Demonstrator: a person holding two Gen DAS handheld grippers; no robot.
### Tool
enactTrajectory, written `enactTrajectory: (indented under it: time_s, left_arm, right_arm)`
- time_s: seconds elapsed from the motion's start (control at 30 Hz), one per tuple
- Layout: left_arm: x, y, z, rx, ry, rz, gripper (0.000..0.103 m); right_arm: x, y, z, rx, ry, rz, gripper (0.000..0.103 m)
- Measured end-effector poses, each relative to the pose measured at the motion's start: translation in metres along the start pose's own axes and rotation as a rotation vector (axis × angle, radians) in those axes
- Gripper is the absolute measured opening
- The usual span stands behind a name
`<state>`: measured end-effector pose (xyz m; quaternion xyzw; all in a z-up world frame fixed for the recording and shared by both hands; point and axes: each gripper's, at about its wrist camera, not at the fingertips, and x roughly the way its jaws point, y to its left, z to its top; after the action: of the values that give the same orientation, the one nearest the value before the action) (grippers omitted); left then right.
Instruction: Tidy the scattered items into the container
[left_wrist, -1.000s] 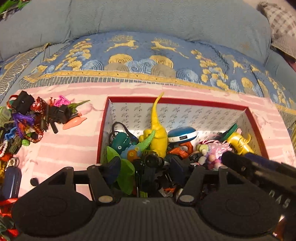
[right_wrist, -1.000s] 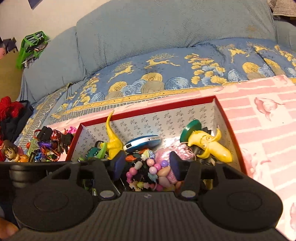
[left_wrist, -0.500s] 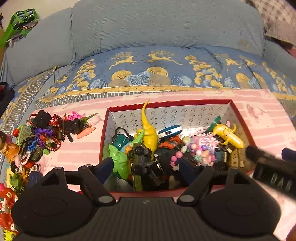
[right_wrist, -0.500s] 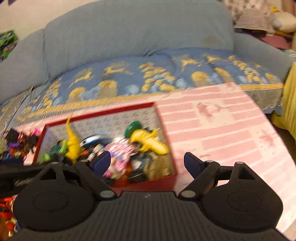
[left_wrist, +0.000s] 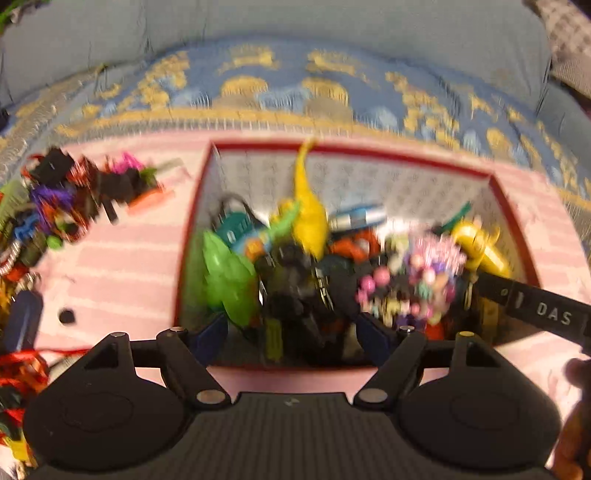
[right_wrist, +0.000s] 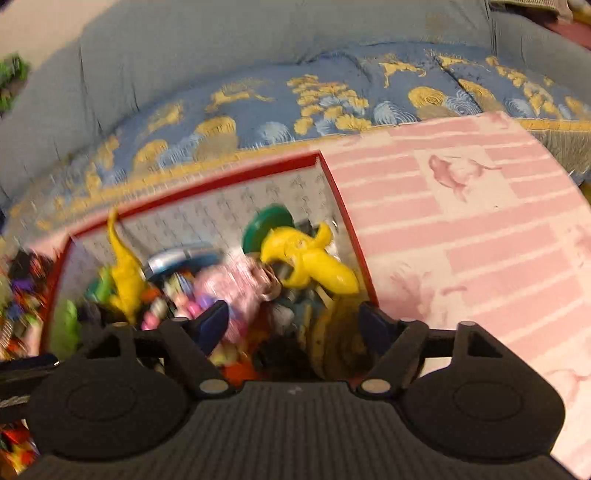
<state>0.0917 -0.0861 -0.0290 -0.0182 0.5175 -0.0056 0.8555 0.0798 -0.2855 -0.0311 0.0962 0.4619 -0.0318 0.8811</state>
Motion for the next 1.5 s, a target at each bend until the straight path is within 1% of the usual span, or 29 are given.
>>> enactTrajectory:
  time_s: [0.07,0.13,0.2,0.27,0.33,0.4,0.47,0.5,0.53,0.57,0.63,0.7,0.73,0.8,0.9,0.97,1.03,1.07,1.1,1.13,1.17,1.2,1.27,1.3,1.33,1.37,1.4,1.5]
  left_arm:
    - [0.003,-0.006,-0.005,0.035,0.005,0.033,0.079]
    - [0.000,-0.008,-0.009,0.037,0.016,0.029,0.079]
    - [-0.004,-0.012,-0.015,0.049,0.031,0.008,0.078]
    - [-0.007,-0.018,-0.022,0.065,0.049,-0.020,0.078]
    - [-0.008,-0.024,-0.029,0.078,0.067,-0.044,0.078]
    - [-0.013,-0.033,-0.036,0.112,0.067,-0.033,0.077]
    - [-0.023,-0.040,-0.043,0.138,0.048,-0.015,0.075]
    - [-0.029,-0.043,-0.045,0.149,0.032,-0.005,0.075]
    - [-0.036,-0.046,-0.046,0.160,0.016,0.007,0.075]
    - [-0.041,-0.048,-0.046,0.170,0.008,0.013,0.075]
    - [-0.050,-0.052,-0.047,0.178,0.003,0.013,0.076]
    - [-0.058,-0.057,-0.049,0.188,-0.009,0.022,0.076]
    - [-0.063,-0.061,-0.051,0.199,-0.024,0.035,0.077]
    - [-0.072,-0.067,-0.055,0.217,-0.044,0.053,0.078]
    - [-0.088,-0.069,-0.061,0.226,-0.070,0.058,0.080]
    - [-0.103,-0.069,-0.066,0.229,-0.123,0.084,0.080]
    - [-0.121,-0.068,-0.072,0.232,-0.180,0.091,0.084]
    - [-0.129,-0.069,-0.074,0.235,-0.205,0.091,0.086]
    - [-0.135,-0.070,-0.076,0.241,-0.223,0.090,0.092]
    - [-0.139,-0.071,-0.077,0.246,-0.232,0.086,0.098]
    - [-0.141,-0.073,-0.078,0.249,-0.231,0.081,0.100]
    - [-0.141,-0.074,-0.078,0.252,-0.223,0.078,0.099]
    - [-0.139,-0.078,-0.080,0.271,-0.198,0.084,0.099]
    - [-0.136,-0.079,-0.081,0.285,-0.177,0.083,0.099]
    - [-0.132,-0.080,-0.083,0.294,-0.147,0.076,0.098]
    - [-0.128,-0.079,-0.084,0.294,-0.117,0.059,0.097]
    - [-0.125,-0.077,-0.084,0.284,-0.097,0.036,0.094]
    - [-0.121,-0.073,-0.083,0.262,-0.075,-0.011,0.093]
  right_arm:
    - [0.000,0.010,-0.005,-0.068,0.035,-0.081,0.059]
    - [-0.003,0.010,-0.009,-0.095,0.052,-0.121,0.057]
    - [-0.007,0.003,-0.013,-0.091,0.067,-0.140,0.054]
    - [-0.015,-0.010,-0.018,-0.074,0.082,-0.156,0.048]
    - [-0.025,-0.023,-0.027,-0.054,0.092,-0.162,0.045]
    - [-0.033,-0.030,-0.037,-0.058,0.098,-0.171,0.046]
    - [-0.045,-0.031,-0.047,-0.067,0.089,-0.180,0.050]
    - [-0.054,-0.030,-0.050,-0.067,0.062,-0.176,0.051]
    - [-0.065,-0.029,-0.052,-0.071,0.028,-0.173,0.053]
    - [-0.076,-0.027,-0.054,-0.082,-0.007,-0.181,0.068]
    - [-0.098,-0.021,-0.056,-0.112,-0.083,-0.229,0.084]
    - [-0.120,-0.018,-0.057,-0.127,-0.179,-0.255,0.084]
    - [-0.130,-0.018,-0.056,-0.123,-0.212,-0.257,0.085]
    - [-0.144,-0.016,-0.052,-0.118,-0.240,-0.239,0.085]
    - [-0.162,-0.015,-0.050,-0.102,-0.259,-0.226,0.085]
    - [-0.176,-0.011,-0.053,-0.108,-0.279,-0.256,0.085]
    - [-0.191,-0.006,-0.060,-0.118,-0.335,-0.301,0.086]
    - [-0.199,-0.004,-0.065,-0.126,-0.366,-0.301,0.089]
    - [-0.204,-0.003,-0.067,-0.139,-0.378,-0.284,0.093]
    - [-0.205,-0.002,-0.068,-0.156,-0.368,-0.258,0.099]
    - [-0.205,-0.001,-0.067,-0.167,-0.350,-0.239,0.100]
    - [-0.203,0.000,-0.068,-0.176,-0.336,-0.238,0.100]
    - [-0.197,0.003,-0.071,-0.193,-0.319,-0.279,0.100]
    - [-0.193,0.003,-0.072,-0.193,-0.294,-0.301,0.100]
    - [-0.188,0.002,-0.072,-0.190,-0.257,-0.301,0.100]
    - [-0.184,-0.001,-0.071,-0.182,-0.220,-0.281,0.100]
    - [-0.181,-0.004,-0.070,-0.166,-0.192,-0.254,0.100]
    - [-0.173,-0.007,-0.069,-0.138,-0.143,-0.214,0.100]
